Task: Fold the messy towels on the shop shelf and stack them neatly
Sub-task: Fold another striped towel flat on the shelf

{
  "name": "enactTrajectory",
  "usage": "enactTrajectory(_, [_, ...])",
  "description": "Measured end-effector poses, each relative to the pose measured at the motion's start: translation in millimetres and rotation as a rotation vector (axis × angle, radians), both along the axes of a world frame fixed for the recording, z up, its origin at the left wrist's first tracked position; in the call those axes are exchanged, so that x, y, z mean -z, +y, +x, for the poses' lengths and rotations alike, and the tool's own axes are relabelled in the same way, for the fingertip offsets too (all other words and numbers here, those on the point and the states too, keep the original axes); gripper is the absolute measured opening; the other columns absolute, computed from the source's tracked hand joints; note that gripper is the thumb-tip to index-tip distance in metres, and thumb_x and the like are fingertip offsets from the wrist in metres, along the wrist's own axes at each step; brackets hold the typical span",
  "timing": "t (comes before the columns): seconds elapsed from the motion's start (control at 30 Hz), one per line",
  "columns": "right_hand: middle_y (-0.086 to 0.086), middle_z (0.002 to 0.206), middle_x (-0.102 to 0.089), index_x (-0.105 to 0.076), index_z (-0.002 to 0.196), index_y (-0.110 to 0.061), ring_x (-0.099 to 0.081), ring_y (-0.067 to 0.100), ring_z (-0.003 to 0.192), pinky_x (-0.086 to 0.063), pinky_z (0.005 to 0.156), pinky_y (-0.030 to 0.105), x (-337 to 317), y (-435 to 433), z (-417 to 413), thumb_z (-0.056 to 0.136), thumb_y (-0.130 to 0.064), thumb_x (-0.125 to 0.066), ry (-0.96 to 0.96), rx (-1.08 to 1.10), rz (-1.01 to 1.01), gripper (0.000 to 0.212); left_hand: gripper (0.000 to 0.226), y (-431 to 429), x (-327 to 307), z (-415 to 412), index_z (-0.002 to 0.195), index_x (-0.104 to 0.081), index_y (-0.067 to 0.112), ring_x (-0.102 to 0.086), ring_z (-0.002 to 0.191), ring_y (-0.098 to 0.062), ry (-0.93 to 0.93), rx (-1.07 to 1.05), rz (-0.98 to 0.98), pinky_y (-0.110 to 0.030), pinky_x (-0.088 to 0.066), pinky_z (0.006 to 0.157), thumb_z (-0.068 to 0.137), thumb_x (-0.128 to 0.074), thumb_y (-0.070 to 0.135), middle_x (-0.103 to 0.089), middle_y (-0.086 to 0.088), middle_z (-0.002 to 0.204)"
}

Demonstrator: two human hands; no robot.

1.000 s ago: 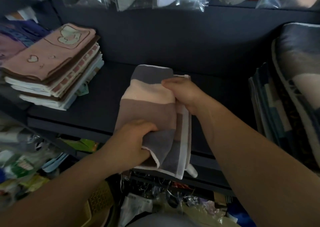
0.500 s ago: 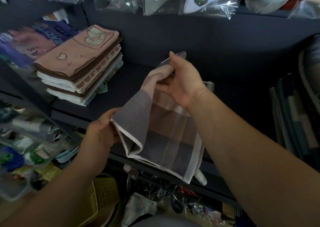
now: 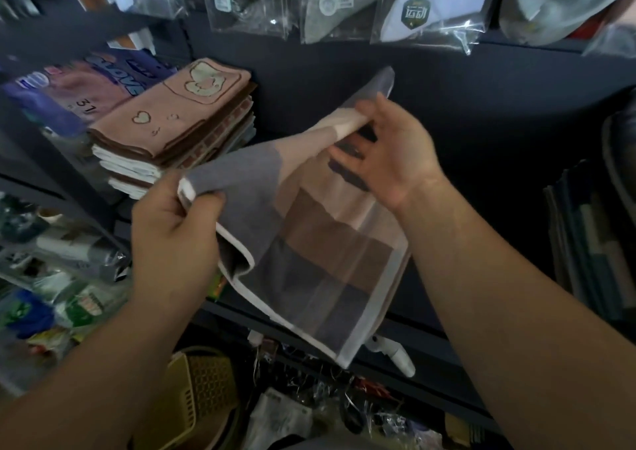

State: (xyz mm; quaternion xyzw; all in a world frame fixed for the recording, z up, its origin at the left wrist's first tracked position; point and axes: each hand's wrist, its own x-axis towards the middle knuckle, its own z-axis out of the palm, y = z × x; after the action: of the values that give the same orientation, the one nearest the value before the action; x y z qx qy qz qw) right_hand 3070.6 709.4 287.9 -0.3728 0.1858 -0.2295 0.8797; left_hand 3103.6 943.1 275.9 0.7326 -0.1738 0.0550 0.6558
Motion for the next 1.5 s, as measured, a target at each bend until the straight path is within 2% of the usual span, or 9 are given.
enactTrajectory(0.17, [0.020, 0.119, -0.069, -0.069, 0.104, -0.008, -0.067, 0.037, 0.112, -0.055, 0.096, 0.053, 21, -39, -49, 0.089, -0.019, -0.064, 0.040, 0.214, -0.035, 0.019, 0.010, -31, 6, -40, 0.093, -0.061, 0.020, -0.053, 0.057, -0.022, -0.366, 0.562, 0.363, -0.038, -0.041, 0.051, 0.088, -0.053, 0.023, -0.058, -0.005, 0.071])
enactTrajectory(0.37, [0.002, 0.089, -0.077, -0.075, 0.098, -0.012, -0.071, 0.020, 0.086, -0.057, 0.070, 0.033, 69, -37, -92, 0.090, -0.020, -0.066, 0.417, 0.334, -0.142, 0.015, 0.037, -44, 62, -27, 0.099, -0.066, 0.008, -0.062, 0.094, -0.026, -0.661, 0.884, 0.945, -0.043, -0.047, 0.086, 0.082, -0.044, 0.033, -0.070, -0.008, 0.100])
enactTrajectory(0.57, [-0.006, 0.088, -0.078, -0.074, 0.097, -0.020, -0.073, 0.010, 0.086, -0.058, 0.077, 0.029, 71, -31, -97, 0.097, -0.020, -0.062, 0.432, 0.161, -0.328, 0.011, 0.039, -27, 68, -17, 0.111, -0.069, 0.009, -0.057, 0.109, -0.012, -0.635, 0.875, 0.791, -0.018, -0.039, 0.096, 0.082, -0.049, 0.026, -0.071, -0.005, 0.116])
enactTrajectory(0.73, [0.005, 0.117, -0.074, -0.064, 0.131, -0.014, -0.070, 0.020, 0.109, -0.057, 0.090, 0.036, 55, -29, -82, 0.101, -0.025, -0.057, 0.171, 0.122, -0.214, 0.032, 0.011, -22, 41, -18, 0.082, -0.056, 0.032, -0.052, 0.052, -0.006, -0.310, 0.596, 0.358, -0.020, -0.041, 0.046, 0.082, -0.047, 0.025, -0.059, 0.008, 0.067])
enactTrajectory(0.93, [-0.007, 0.153, -0.044, -0.025, 0.158, -0.037, -0.060, 0.021, 0.126, -0.052, 0.101, 0.043, 28, -22, -30, 0.104, -0.044, -0.047, 0.127, -0.111, -0.400, 0.058, 0.033, -15, 10, 37, 0.088, -0.071, 0.033, -0.072, 0.091, -0.010, 0.208, 0.017, -0.108, -0.036, -0.058, 0.082, 0.095, -0.046, 0.012, -0.076, 0.010, 0.092])
enactTrajectory(1.03, [-0.005, 0.158, -0.034, -0.001, 0.159, -0.039, -0.044, 0.018, 0.139, -0.043, 0.109, 0.037, 34, -4, 0, 0.106, -0.035, -0.047, 0.233, -0.199, -0.596, 0.071, 0.029, 1, 23, 65, 0.110, -0.068, 0.029, -0.072, 0.097, -0.018, 0.335, -0.076, -0.113, -0.038, -0.057, 0.078, 0.096, -0.047, 0.015, -0.075, 0.004, 0.105])
enactTrajectory(1.17, [-0.002, 0.158, -0.036, -0.029, 0.157, -0.020, -0.033, 0.008, 0.140, -0.021, 0.115, 0.012, 68, 20, 30, 0.100, -0.033, -0.058, 0.390, -0.336, -1.281, 0.066, 0.026, 13, 42, 76, 0.105, -0.064, 0.028, -0.066, 0.085, -0.014, 0.367, -0.108, -0.054, -0.032, -0.050, 0.072, 0.101, -0.044, 0.011, -0.069, 0.006, 0.096])
enactTrajectory(1.3, [-0.012, 0.168, -0.012, -0.014, 0.157, -0.047, -0.007, 0.024, 0.154, -0.007, 0.121, 0.054, 100, 40, 37, 0.100, -0.063, -0.034, 0.655, -0.564, -1.917, 0.063, 0.026, 23, 55, 80, 0.096, -0.065, 0.037, -0.067, 0.092, -0.018, 0.438, -0.142, -0.054, -0.036, -0.051, 0.078, 0.104, -0.048, 0.019, -0.069, 0.009, 0.097])
enactTrajectory(1.5, [0.003, 0.147, -0.038, -0.042, 0.146, -0.030, -0.034, 0.033, 0.135, -0.031, 0.106, 0.053, 89, 42, 59, 0.093, -0.068, -0.040, 0.811, -0.354, -2.065, 0.065, 0.023, 33, 60, 90, 0.100, -0.068, 0.039, -0.068, 0.099, -0.031, 0.461, -0.144, -0.048, -0.054, -0.055, 0.085, 0.103, -0.050, 0.025, -0.072, 0.003, 0.101])
